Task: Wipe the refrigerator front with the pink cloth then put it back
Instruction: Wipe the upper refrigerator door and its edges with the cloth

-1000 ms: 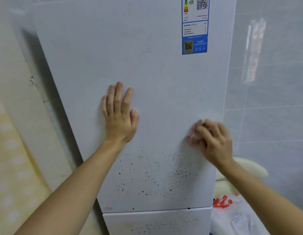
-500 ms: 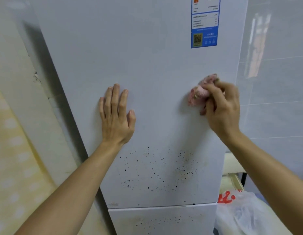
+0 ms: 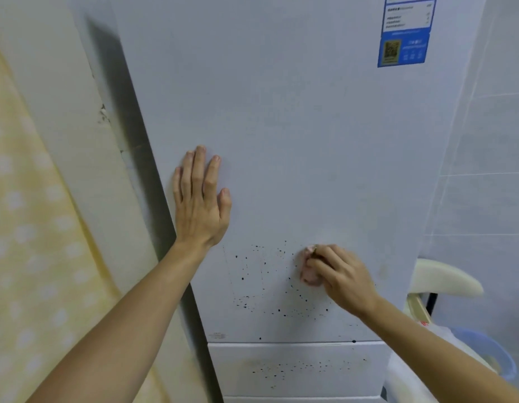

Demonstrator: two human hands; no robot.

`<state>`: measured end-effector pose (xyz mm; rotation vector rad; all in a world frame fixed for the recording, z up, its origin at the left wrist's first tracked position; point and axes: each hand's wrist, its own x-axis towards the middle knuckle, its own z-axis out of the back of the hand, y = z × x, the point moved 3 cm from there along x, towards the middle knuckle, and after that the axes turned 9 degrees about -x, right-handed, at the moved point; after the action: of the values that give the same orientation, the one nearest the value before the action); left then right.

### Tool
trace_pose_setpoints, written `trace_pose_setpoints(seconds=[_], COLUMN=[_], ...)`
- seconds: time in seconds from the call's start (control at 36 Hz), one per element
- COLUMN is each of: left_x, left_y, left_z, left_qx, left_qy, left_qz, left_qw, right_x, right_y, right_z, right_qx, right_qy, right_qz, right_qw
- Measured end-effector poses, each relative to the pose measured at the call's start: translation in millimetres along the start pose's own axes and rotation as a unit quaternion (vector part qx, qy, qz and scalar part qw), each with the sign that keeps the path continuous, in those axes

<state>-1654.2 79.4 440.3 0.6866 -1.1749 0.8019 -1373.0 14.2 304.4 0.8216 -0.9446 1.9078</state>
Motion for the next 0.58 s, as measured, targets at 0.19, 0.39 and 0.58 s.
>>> trace_pose_setpoints(seconds=[0.19,0.39,0.58], left_x=[-12.8,-17.5,-21.1], left_y=[23.5,48.0,50.8], left_z=[9.9,23.7,27.1], left_qx=[0.019,0.018,0.009], left_qy=[0.005,0.017,0.022], left_qz=[0.001,0.031,0.026], left_qw=[1.0,0.999,0.999], right_x=[91.8,179.3,118.8], right_y=[-23.9,-11.7,58.2], right_z=[50.0,60.3,-4.9], right_qx=[-0.015,0.031,-0.009], right_qy=[-0.135,-0.251,-0.166], right_qz=[-0.125,-0.284,-0.106], right_qw=[0.983,0.925,0.98])
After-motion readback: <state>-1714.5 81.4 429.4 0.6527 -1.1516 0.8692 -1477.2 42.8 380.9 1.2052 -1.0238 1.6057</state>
